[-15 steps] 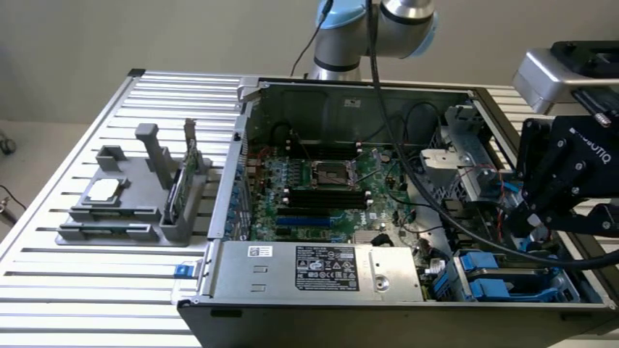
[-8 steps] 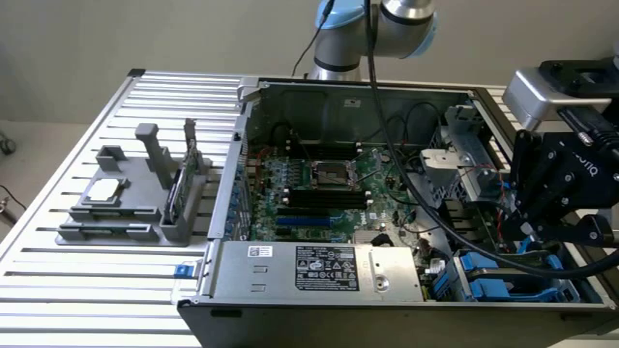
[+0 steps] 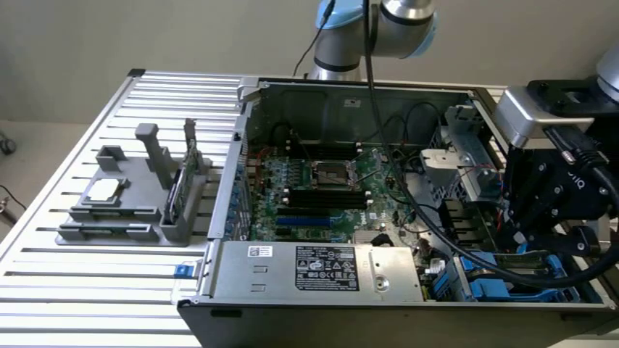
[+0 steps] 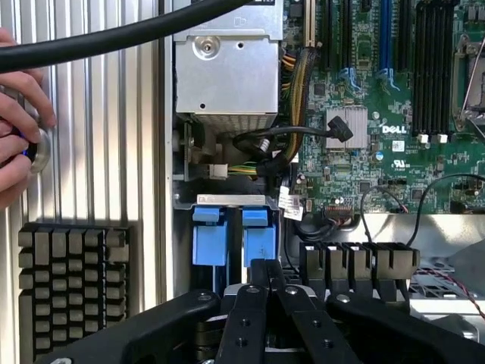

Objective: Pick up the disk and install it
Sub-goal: 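Insert the first disk wire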

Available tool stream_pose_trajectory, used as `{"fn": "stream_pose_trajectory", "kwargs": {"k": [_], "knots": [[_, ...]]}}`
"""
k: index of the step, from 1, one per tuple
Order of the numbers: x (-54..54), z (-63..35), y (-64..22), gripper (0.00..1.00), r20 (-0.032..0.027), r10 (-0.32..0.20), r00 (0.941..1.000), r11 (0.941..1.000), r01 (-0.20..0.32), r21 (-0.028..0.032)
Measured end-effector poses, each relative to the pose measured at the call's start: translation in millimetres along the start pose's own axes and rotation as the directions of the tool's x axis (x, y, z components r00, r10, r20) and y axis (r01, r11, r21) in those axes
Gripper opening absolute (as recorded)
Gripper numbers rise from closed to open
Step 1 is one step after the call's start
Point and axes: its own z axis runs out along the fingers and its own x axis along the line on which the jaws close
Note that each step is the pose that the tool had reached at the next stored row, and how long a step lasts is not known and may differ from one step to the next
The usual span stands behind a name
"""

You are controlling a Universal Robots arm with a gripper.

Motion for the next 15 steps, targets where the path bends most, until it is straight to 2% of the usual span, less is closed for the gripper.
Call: {"fn": "stream_pose_trajectory", "kwargs": {"k": [9,15], "knots": [[-0.2,16.0,0.3,0.13,-0.0096,0.0,1.0,1.0,0.0,0.0007],[-0.4,23.9,1.8,0.13,-0.0123,0.0,0.9999,1.0,0.0,0.0033]]}}
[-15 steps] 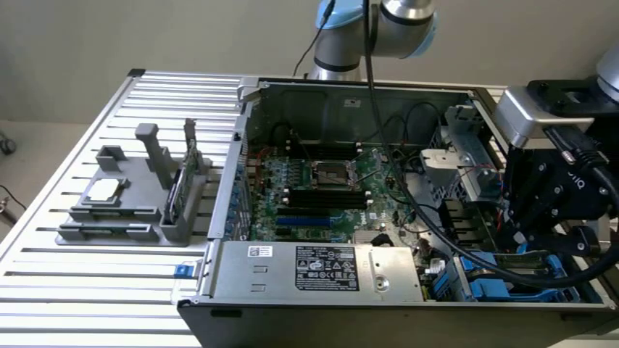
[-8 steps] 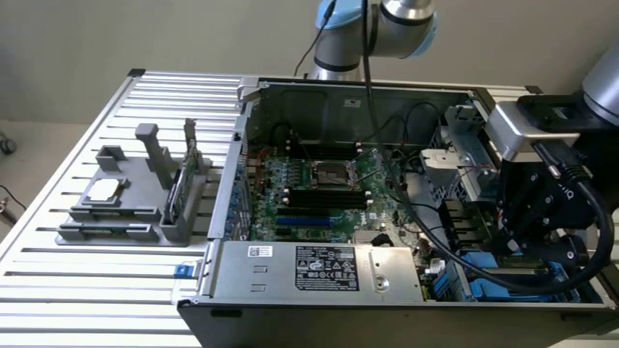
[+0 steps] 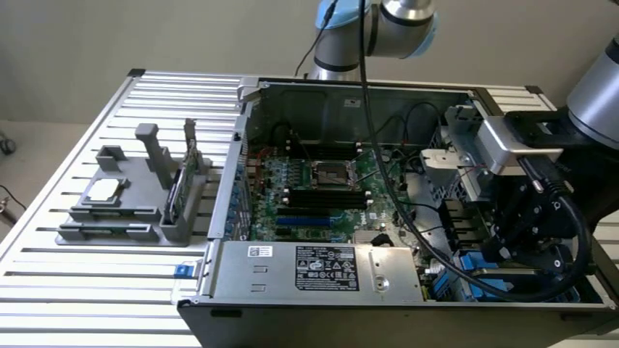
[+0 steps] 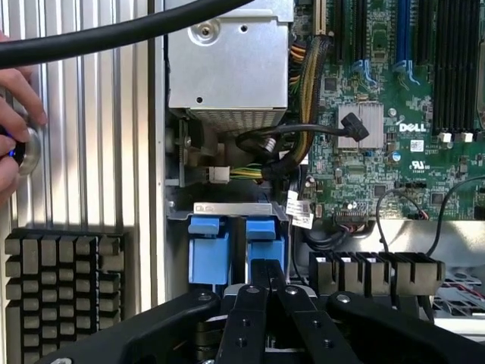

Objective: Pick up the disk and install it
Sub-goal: 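Insert the first disk wire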

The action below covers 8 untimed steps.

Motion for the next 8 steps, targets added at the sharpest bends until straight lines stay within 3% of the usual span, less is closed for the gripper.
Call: {"fn": "stream_pose_trajectory", "kwargs": {"k": [8], "knots": [[-0.3,2.8,2.0,0.13,0.0001,0.0,1.0,1.0,0.0,0.0013]]}}
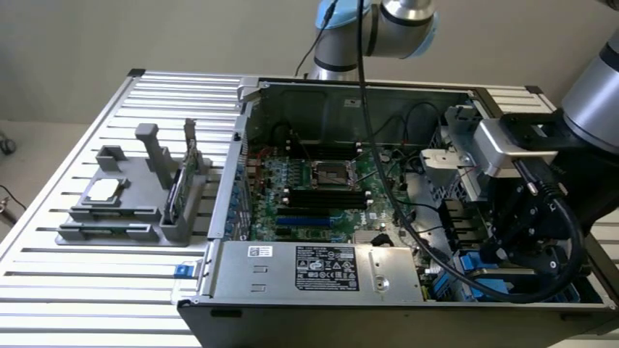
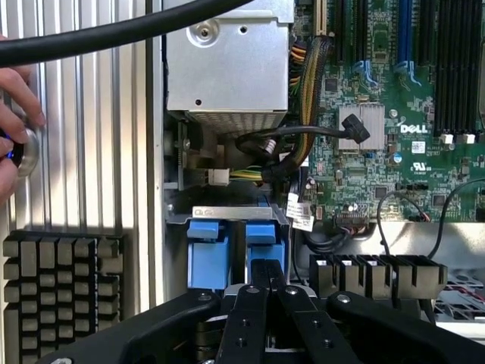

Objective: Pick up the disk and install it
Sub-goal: 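Insert the first disk wire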

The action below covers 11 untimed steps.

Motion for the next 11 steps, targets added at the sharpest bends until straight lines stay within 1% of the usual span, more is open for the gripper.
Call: {"fn": "stream_pose_trajectory", "kwargs": {"k": [11], "knots": [[-0.1,2.3,1.1,0.13,-0.0014,0.0,1.0,1.0,0.0,0.0039]]}}
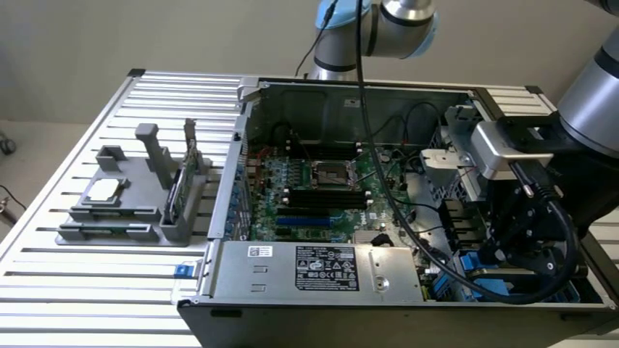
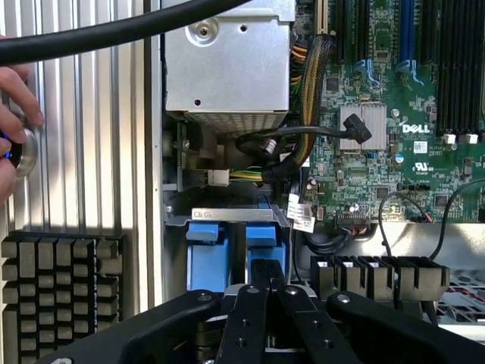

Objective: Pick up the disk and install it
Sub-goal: 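Insert the first disk wire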

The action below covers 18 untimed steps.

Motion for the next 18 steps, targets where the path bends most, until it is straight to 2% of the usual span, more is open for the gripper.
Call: {"fn": "stream_pose_trajectory", "kwargs": {"k": [18], "knots": [[-0.1,1.6,0.8,0.13,-0.0016,0.0,1.0,1.0,0.0,0.0027]]}}
